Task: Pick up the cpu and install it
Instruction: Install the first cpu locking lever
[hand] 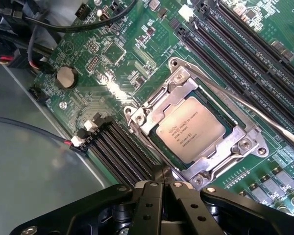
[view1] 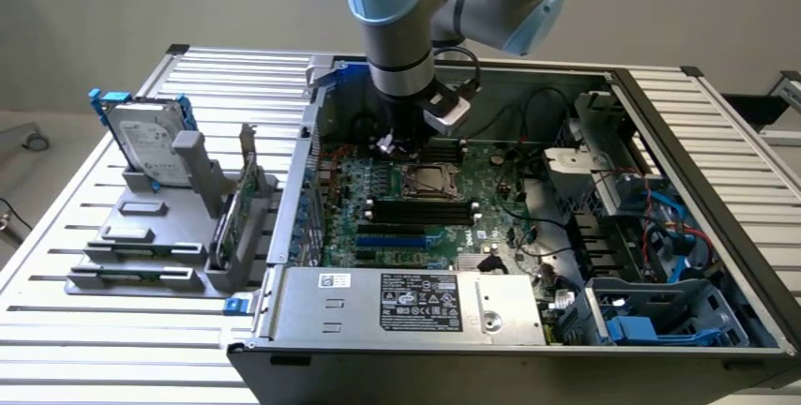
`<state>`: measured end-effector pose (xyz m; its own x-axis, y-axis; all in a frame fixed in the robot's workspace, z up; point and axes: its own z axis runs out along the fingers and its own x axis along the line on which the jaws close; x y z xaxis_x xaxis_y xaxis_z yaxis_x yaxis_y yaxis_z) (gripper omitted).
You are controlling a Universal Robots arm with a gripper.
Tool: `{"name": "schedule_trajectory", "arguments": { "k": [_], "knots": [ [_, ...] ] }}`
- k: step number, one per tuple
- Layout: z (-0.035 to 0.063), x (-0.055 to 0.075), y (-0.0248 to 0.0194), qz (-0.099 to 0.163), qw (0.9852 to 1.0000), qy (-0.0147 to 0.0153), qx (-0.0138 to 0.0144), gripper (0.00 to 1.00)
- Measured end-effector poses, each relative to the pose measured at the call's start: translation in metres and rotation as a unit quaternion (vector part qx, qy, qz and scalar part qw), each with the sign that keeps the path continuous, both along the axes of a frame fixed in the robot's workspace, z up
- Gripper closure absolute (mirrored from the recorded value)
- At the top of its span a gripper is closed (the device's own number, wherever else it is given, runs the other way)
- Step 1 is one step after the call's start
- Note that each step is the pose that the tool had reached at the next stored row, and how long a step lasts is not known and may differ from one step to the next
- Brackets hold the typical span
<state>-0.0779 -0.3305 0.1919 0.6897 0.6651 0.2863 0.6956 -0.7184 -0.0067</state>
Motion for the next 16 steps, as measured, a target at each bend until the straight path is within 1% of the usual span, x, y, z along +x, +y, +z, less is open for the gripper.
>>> {"name": "schedule_trajectory", "arguments": {
  "k": [3, 16],
  "knots": [
    [0.0, 0.0011, -0.0001, 0.0, 1.0, -0.0004, -0.0004, 0.89],
    [0.0, 0.0031, 0.0, -0.002, 1.0, 0.0, -0.0003, 0.89]
  ]
}}
